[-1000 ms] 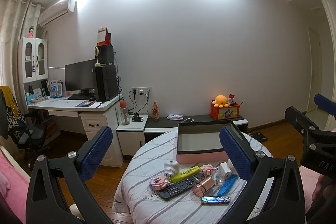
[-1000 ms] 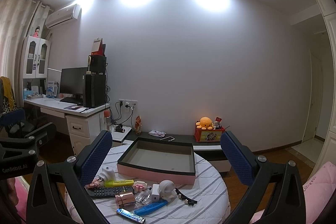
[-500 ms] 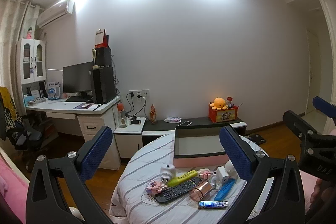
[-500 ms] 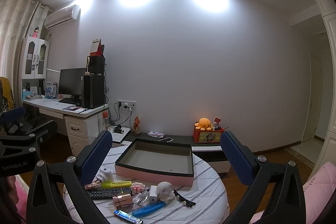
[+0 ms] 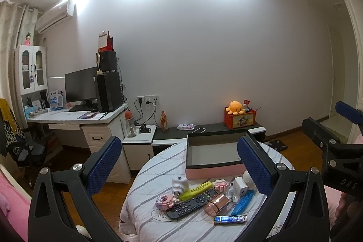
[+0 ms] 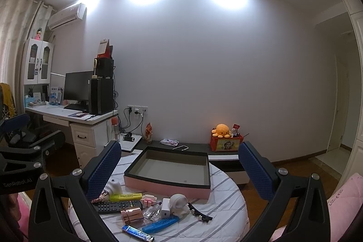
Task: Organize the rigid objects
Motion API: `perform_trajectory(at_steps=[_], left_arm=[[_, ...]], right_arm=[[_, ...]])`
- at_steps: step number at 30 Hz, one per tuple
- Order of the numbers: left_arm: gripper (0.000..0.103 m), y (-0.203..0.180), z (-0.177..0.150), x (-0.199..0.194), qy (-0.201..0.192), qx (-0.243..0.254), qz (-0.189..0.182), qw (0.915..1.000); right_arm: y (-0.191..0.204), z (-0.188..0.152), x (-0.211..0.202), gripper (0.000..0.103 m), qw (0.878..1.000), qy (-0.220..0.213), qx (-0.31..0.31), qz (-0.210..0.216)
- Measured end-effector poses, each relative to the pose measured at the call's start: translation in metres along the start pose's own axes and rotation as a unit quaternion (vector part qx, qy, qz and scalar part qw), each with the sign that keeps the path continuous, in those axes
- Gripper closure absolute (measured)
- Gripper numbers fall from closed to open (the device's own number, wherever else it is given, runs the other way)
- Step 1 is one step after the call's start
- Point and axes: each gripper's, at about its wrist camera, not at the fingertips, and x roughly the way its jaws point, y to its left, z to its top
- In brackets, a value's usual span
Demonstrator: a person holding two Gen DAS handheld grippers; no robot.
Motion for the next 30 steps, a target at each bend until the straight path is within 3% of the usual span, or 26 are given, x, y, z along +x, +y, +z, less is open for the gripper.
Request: perform_trajectory(at_steps=[17, 30], left_arm=[[0.0, -0.009, -0.004, 0.024, 0.018, 0.009, -0.001, 0.9998], [0.0, -0.021, -0.02, 0.065, 0.065, 0.028, -0.006, 0.9975]], right_arm=[[-0.01, -0.011, 0.021, 0.0, 1.0, 0.019, 0.01, 0.005], [-0.016, -0.03, 0.053, 0.0, 0.998, 0.062, 0.014, 0.01]])
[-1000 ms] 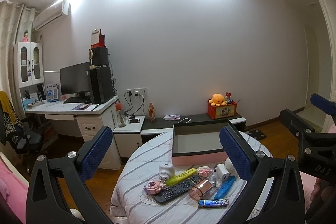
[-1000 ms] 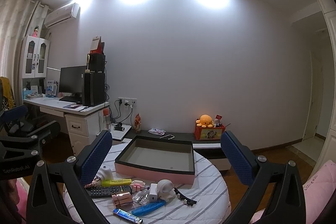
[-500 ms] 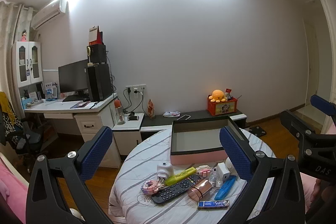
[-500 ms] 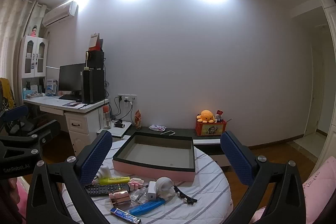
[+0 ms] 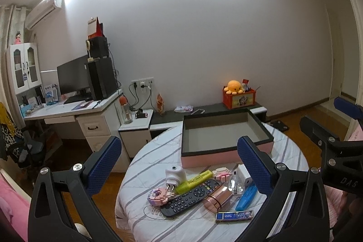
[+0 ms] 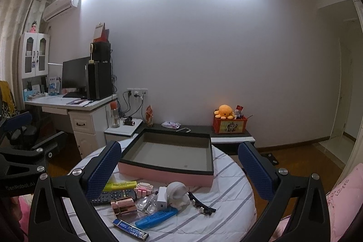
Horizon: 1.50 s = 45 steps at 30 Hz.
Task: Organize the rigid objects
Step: 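Lower the left tool onto the rose-gold cylinder while the right tool approaches the astronaut figurine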
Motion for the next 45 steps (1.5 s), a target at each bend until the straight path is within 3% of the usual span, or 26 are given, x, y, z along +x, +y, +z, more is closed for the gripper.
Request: perform_trajectory(at_steps=[4, 8, 11, 15, 18, 25, 31, 35, 45], left_arm=[[0.0, -0.002, -0.008, 0.016, 0.024, 0.001, -0.01, 0.9997], [0.0, -0.002, -0.031, 0.041, 0.071, 0.009, -0.023, 0.9972], [0.0, 0.0, -0.057, 0.065, 0.122, 0.015, -0.031, 0.9919], [0.0, 0.003, -0.099, 0.101, 0.2, 0.017, -0.038, 0.9788], [0.0, 0.0, -0.12, 0.114, 0.229, 0.025, -0.033, 0.9725], [0.0, -0.003, -0.14, 0.132, 0.267, 0.02, -0.048, 0.9622], [0.0, -0.016, -0.136, 0.128, 0.263, -0.009, -0.104, 0.9592], [0.0, -0.037, -0.133, 0.135, 0.267, 0.014, -0.098, 0.9586], [0.0, -0.054, -0.13, 0.163, 0.29, -0.013, -0.072, 0.9543]], right_arm=[[-0.005, -0.01, 0.017, 0.0, 1.0, 0.023, 0.0, 0.002], [-0.009, -0.03, 0.035, 0.0, 0.998, 0.064, -0.006, -0.003], [-0.014, -0.054, 0.052, 0.0, 0.994, 0.104, -0.009, -0.004], [-0.024, -0.087, 0.075, 0.0, 0.986, 0.165, 0.001, 0.001], [-0.031, -0.116, 0.093, 0.0, 0.977, 0.214, 0.007, 0.004], [-0.036, -0.152, 0.113, 0.0, 0.962, 0.271, 0.01, 0.016], [-0.039, -0.17, 0.121, 0.0, 0.959, 0.283, 0.001, 0.018], [-0.041, -0.171, 0.12, 0.0, 0.961, 0.273, -0.01, 0.028], [-0.047, -0.172, 0.117, 0.0, 0.966, 0.254, -0.012, 0.051]])
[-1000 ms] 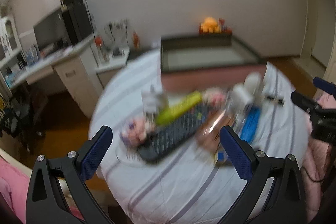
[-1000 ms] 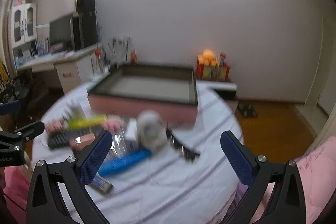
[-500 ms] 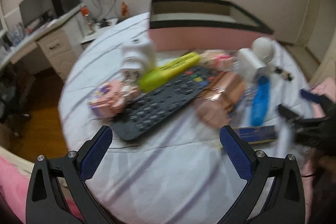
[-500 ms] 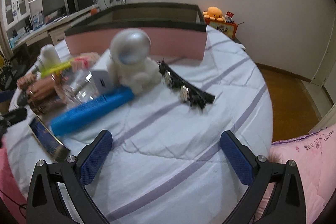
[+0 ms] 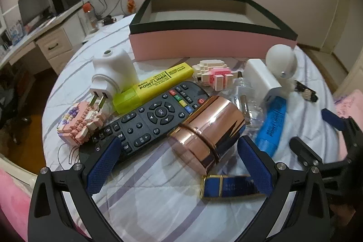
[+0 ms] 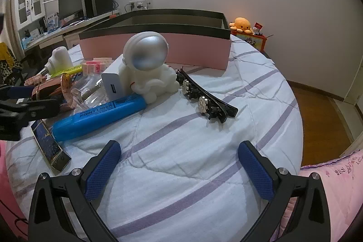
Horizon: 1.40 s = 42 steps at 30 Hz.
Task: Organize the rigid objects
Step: 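Lower the left tool onto the rose-gold cylinder while the right tool approaches the astronaut figurine, then close the left tool on the rose-gold cylinder while the right tool grasps the white astronaut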
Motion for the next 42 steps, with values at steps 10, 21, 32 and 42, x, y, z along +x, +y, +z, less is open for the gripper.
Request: perform_trajectory(at_steps=[10, 21, 32, 42], left_arm=[[0.011, -0.013, 0.0, 0.0, 0.0, 0.03, 0.014, 0.9994], [0.043, 0.0, -0.005, -0.013, -0.005, 0.038, -0.021, 0.999], [0.043, 0.033, -0.028, -0.033, -0.005, 0.005, 0.001, 1.0], [0.016, 0.042, -0.038, -0.028, -0.019, 0.01, -0.011, 0.9997]], right_arm=[[-0.002, -0.001, 0.0, 0.0, 1.0, -0.018, -0.005, 0.006], [0.001, 0.001, 0.003, 0.0, 1.0, -0.025, -0.006, 0.006], [-0.006, 0.012, -0.005, 0.0, 0.999, -0.013, 0.038, 0.023], [0.004, 0.048, -0.012, 0.0, 0.998, -0.044, 0.033, 0.038]])
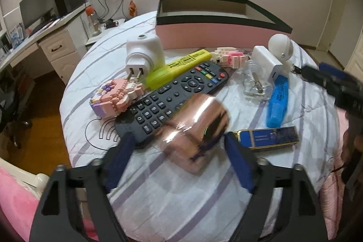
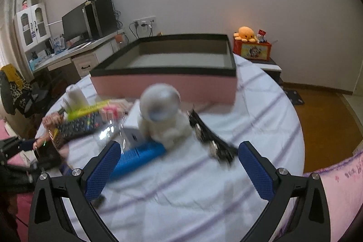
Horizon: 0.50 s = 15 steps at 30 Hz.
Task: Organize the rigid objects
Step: 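Close the left tool on the rose-gold cylinder while the right tool grasps the white astronaut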
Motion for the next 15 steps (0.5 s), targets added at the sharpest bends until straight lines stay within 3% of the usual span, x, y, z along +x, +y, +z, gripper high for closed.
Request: perform_trajectory(at_steps=[2, 5, 6, 10, 12, 15], left_arm=[[0.009, 0.004, -0.002, 0.004, 0.0, -0.005, 0.004, 1.0], [0.007, 0.014, -0.007, 0.015, 0.021, -0.033, -0.014, 0.9991], [0.006, 0.015, -0.008, 0.014, 0.011, -0.034, -0.016, 0.9992], [0.008, 0.016, -0.008, 0.01, 0.004, -0.033, -0.027, 0.9991], [0.012, 0.018, -0.009, 0.007, -0.001, -0.033, -0.036, 0.9988], [0.021, 0.016, -0.011, 0.0, -0.007, -0.013, -0.03, 0.9994]], right_arm=[[0.003, 0.01, 0.003, 0.0, 1.0, -0.007, -0.003, 0.003], [0.006, 0.019, 0.016, 0.0, 1.0, -0.001, -0.001, 0.016], [0.008, 0.021, 0.022, 0.003, 1.0, 0.006, -0.001, 0.022], [0.011, 0.023, 0.041, 0.026, 0.999, 0.031, -0.004, 0.04], [0.007, 0.024, 0.046, 0.031, 0.997, 0.037, 0.004, 0.06], [0.0, 0.025, 0.044, 0.055, 0.997, 0.033, 0.011, 0.072]])
